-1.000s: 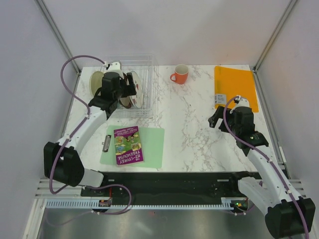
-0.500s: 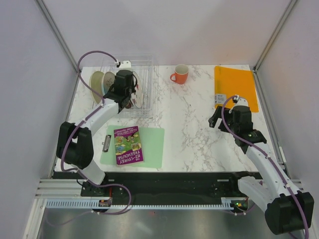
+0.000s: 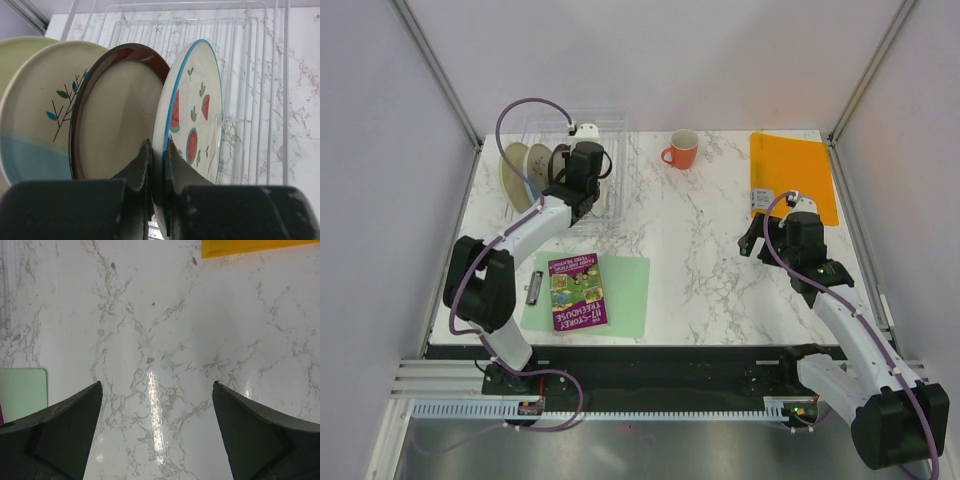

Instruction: Unload the plates from the dish rack

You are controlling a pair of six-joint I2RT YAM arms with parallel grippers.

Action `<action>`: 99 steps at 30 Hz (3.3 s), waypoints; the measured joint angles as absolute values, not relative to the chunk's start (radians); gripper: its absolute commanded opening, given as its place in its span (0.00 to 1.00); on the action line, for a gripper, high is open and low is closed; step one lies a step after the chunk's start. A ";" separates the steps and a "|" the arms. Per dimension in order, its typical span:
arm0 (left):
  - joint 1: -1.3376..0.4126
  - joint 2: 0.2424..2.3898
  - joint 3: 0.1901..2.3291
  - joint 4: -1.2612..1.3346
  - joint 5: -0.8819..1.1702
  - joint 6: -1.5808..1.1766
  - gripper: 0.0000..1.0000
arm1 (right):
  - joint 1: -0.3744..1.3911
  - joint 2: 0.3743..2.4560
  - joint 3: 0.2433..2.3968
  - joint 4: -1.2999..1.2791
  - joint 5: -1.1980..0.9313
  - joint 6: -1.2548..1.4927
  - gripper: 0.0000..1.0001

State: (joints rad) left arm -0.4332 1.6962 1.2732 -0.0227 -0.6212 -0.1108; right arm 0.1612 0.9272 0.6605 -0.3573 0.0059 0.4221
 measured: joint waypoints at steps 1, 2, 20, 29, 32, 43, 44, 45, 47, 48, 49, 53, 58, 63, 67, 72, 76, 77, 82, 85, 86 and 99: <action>-0.443 1.701 1.282 -0.028 -0.637 -0.097 0.02 | 0.161 0.927 0.661 -0.357 0.006 0.422 0.98; -0.454 1.705 1.290 -0.032 -0.652 -0.082 0.02 | 0.161 0.927 0.661 -0.357 0.006 0.422 0.98; -0.718 1.582 1.575 -0.247 -0.736 0.187 0.02 | 0.161 0.836 0.663 -0.382 -0.015 0.422 0.98; -0.702 1.248 1.355 -0.346 -0.322 -0.123 0.02 | 0.161 0.818 0.665 -0.334 -0.136 0.461 0.98; -0.702 1.241 1.254 -0.310 -0.186 -0.233 0.02 | 0.161 0.810 0.648 -0.269 -0.194 0.493 0.98; -0.703 1.252 1.007 -0.177 0.118 -0.492 0.02 | 0.161 0.842 0.561 -0.096 -0.350 0.590 0.98; -0.703 1.252 1.005 -0.156 0.128 -0.505 0.02 | 0.161 0.846 0.556 -0.089 -0.357 0.593 0.98; -0.703 1.252 1.000 -0.126 0.138 -0.518 0.02 | 0.161 0.850 0.550 -0.081 -0.365 0.598 0.98; -0.702 1.253 0.995 -0.073 0.159 -0.544 0.02 | 0.161 0.853 0.536 -0.060 -0.385 0.607 0.98; -0.702 1.253 0.992 -0.049 0.167 -0.557 0.02 | 0.161 0.854 0.529 -0.050 -0.395 0.612 0.98; -0.702 1.256 0.991 -0.030 0.175 -0.568 0.02 | 0.161 0.855 0.522 -0.035 -0.406 0.619 0.97; -0.702 1.285 0.973 0.041 0.197 -0.598 0.02 | 0.160 0.873 0.497 0.036 -0.458 0.653 0.74; -0.701 1.335 0.931 0.112 0.213 -0.639 0.02 | 0.160 0.919 0.465 0.133 -0.545 0.706 0.00; -0.643 1.359 0.913 0.140 0.232 -0.673 0.21 | 0.128 0.930 0.432 0.226 -0.618 0.845 0.00; -0.657 1.367 0.940 0.084 0.199 -0.658 0.54 | 0.126 0.874 0.451 0.157 -0.585 0.828 0.00; -0.693 1.336 0.970 -0.020 0.028 -0.585 0.89 | 0.106 0.809 0.521 -0.081 -0.394 0.658 0.00; -0.690 1.223 0.922 -0.075 -0.121 -0.535 0.96 | 0.058 0.830 0.529 -0.197 -0.271 0.584 0.00; -0.689 1.184 0.904 -0.083 -0.153 -0.524 0.98 | 0.049 0.844 0.529 -0.220 -0.250 0.570 0.00; -0.689 1.012 0.837 -0.110 -0.268 -0.491 1.00 | 0.032 0.927 0.527 -0.262 -0.219 0.535 0.00; -0.689 0.907 0.795 -0.126 -0.321 -0.479 1.00 | 0.027 0.979 0.515 -0.237 -0.225 0.531 0.00; -0.689 0.876 0.783 -0.130 -0.339 -0.476 1.00 | 0.025 0.997 0.509 -0.227 -0.229 0.532 0.00; -0.689 0.760 0.746 -0.184 -0.464 -0.435 1.00 | 0.015 1.214 0.475 -0.024 -0.334 0.640 0.33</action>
State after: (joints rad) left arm -0.6888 0.7597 0.7464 -0.1837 -0.4637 -0.4355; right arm 0.0147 1.2137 0.4747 -0.0242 -0.3336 0.6403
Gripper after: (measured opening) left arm 0.994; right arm 0.168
